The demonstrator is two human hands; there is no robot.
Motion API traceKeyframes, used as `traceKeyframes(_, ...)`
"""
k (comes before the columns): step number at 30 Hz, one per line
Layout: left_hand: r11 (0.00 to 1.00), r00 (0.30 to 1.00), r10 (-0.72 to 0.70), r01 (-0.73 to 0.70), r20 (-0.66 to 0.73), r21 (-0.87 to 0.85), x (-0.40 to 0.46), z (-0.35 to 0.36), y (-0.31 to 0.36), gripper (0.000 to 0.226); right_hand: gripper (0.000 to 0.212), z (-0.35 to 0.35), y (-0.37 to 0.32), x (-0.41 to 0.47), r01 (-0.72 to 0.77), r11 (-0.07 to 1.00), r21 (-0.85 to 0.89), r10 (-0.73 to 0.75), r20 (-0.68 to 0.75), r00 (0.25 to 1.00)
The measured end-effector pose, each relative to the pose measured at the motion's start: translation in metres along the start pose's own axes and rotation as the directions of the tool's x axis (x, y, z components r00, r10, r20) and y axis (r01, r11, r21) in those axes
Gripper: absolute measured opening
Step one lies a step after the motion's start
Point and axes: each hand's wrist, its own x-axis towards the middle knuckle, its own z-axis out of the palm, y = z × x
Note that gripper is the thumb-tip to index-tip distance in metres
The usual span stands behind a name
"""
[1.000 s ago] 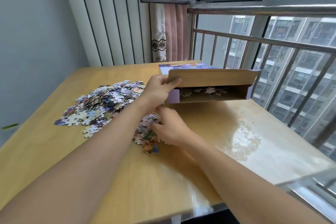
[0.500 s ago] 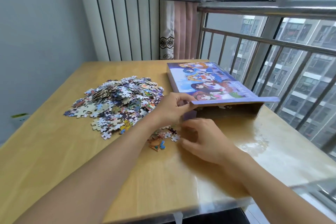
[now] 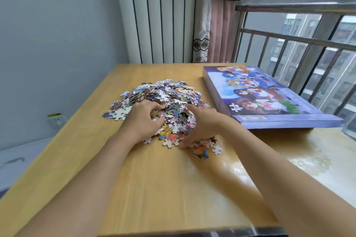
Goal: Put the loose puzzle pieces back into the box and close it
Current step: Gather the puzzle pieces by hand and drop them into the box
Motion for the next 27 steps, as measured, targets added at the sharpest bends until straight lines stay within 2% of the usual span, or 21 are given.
traceKeyframes(3,1.000,0.999,0.009,-0.009,0.043,0.000,0.002,0.004,0.003,0.024,0.122,-0.003,0.002,0.009,0.034,0.999,0.020,-0.033,-0.032,0.999)
traceKeyframes(6,1.000,0.999,0.016,-0.017,0.036,0.026,0.003,0.006,0.002,0.018,0.089,0.001,0.010,0.010,0.098,0.988,0.122,-0.080,-0.144,0.986)
traceKeyframes(9,0.999,0.999,0.049,-0.049,-0.020,0.011,0.005,0.005,0.006,0.014,0.059,0.006,0.017,0.007,0.161,0.982,0.098,-0.130,-0.264,0.956)
traceKeyframes(11,0.997,0.995,0.076,-0.077,-0.061,-0.017,0.004,0.004,0.010,0.014,0.049,0.010,0.019,0.005,0.189,0.980,0.068,-0.160,-0.307,0.938)
traceKeyframes(14,0.991,0.991,0.124,-0.127,-0.055,-0.042,0.001,0.004,0.016,0.013,0.053,0.010,0.020,0.002,0.204,0.979,-0.004,-0.194,-0.320,0.927)
traceKeyframes(17,0.978,0.979,0.202,-0.203,-0.016,-0.057,-0.003,0.006,0.020,0.013,0.069,0.009,0.019,-0.005,0.198,0.980,0.005,-0.187,-0.310,0.932)
traceKeyframes(20,0.967,0.967,0.252,-0.251,0.022,-0.039,-0.003,0.007,0.023,0.018,0.094,0.007,0.019,-0.015,0.106,0.991,-0.086,-0.123,-0.228,0.966)
traceKeyframes(24,0.962,0.961,0.273,-0.271,0.049,-0.045,-0.005,0.007,0.023,0.020,0.113,0.002,0.024,-0.020,0.024,0.990,-0.137,-0.035,-0.079,0.996)
traceKeyframes(27,0.956,0.948,0.293,-0.286,0.120,-0.069,-0.007,0.007,0.024,0.022,0.111,0.004,0.024,-0.015,0.050,0.989,-0.138,-0.059,-0.062,0.996)
